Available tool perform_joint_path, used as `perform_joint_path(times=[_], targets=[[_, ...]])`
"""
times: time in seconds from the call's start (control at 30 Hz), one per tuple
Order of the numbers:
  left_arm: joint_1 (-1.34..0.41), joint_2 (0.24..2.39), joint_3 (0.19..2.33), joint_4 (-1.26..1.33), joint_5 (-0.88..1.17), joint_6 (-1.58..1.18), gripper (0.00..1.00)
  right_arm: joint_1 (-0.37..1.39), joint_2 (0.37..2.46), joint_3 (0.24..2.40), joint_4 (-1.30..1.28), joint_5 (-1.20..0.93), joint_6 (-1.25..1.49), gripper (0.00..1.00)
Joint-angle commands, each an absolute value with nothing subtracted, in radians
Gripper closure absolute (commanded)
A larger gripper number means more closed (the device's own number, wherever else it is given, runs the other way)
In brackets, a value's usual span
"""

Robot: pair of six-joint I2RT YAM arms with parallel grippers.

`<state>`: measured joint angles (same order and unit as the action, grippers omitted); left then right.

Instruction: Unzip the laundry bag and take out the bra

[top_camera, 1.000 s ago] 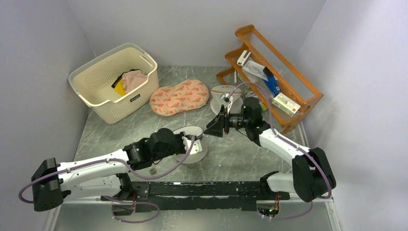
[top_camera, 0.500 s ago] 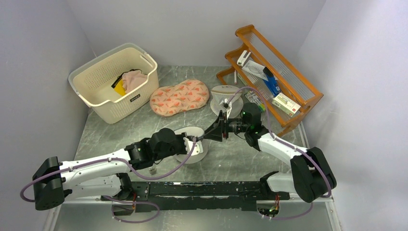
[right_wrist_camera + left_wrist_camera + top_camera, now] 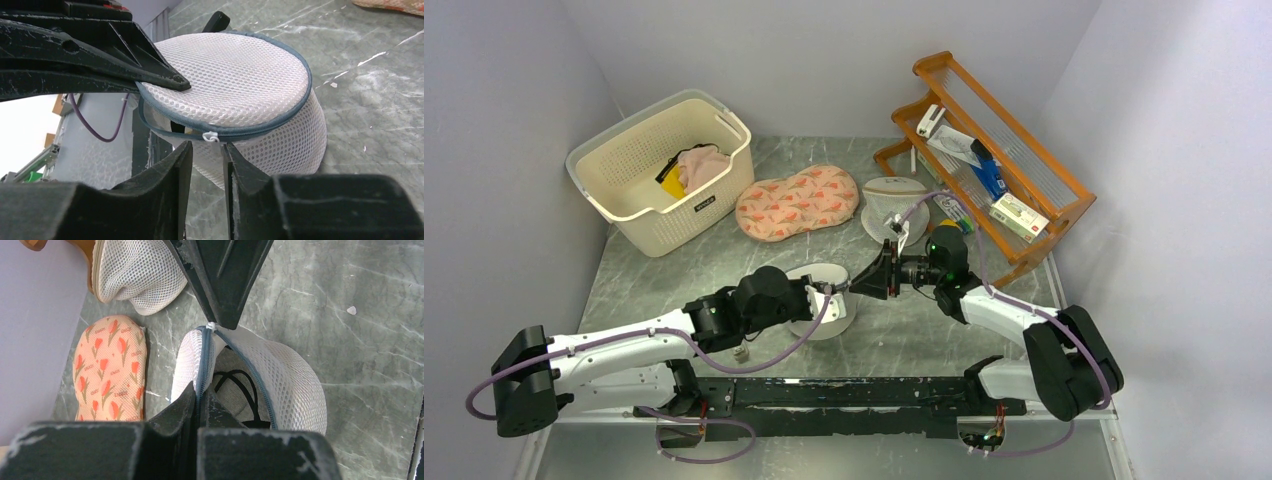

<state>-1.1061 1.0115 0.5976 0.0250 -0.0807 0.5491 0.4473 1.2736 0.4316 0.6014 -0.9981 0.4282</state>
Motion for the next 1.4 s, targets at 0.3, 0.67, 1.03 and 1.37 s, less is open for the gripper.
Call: perform_joint_path(times=[0.3,0.67,1.03,1.37], targets=[[-1.111,1.017,0.643,0.036,-0.029,0.526,0.93,0.482,1.298,0.439,0.672,-0.981,0.423,0.69],[-1.111,1.014,0.640,0.042,-0.033,0.531,0.93,0.488,1.321,0.394,0.774,-0.950,0.482,0.78],[-1.111,1.030,0.650,0.033,-0.032,0.520,0.93,0.488,1.288,0.386,0.714,-0.854,0.469,1.00],[-1.111,1.055,0.682,-0.001,-0.040,0.499,0.93,0.488,1.270,0.420,0.526,-0.524,0.439,1.00]])
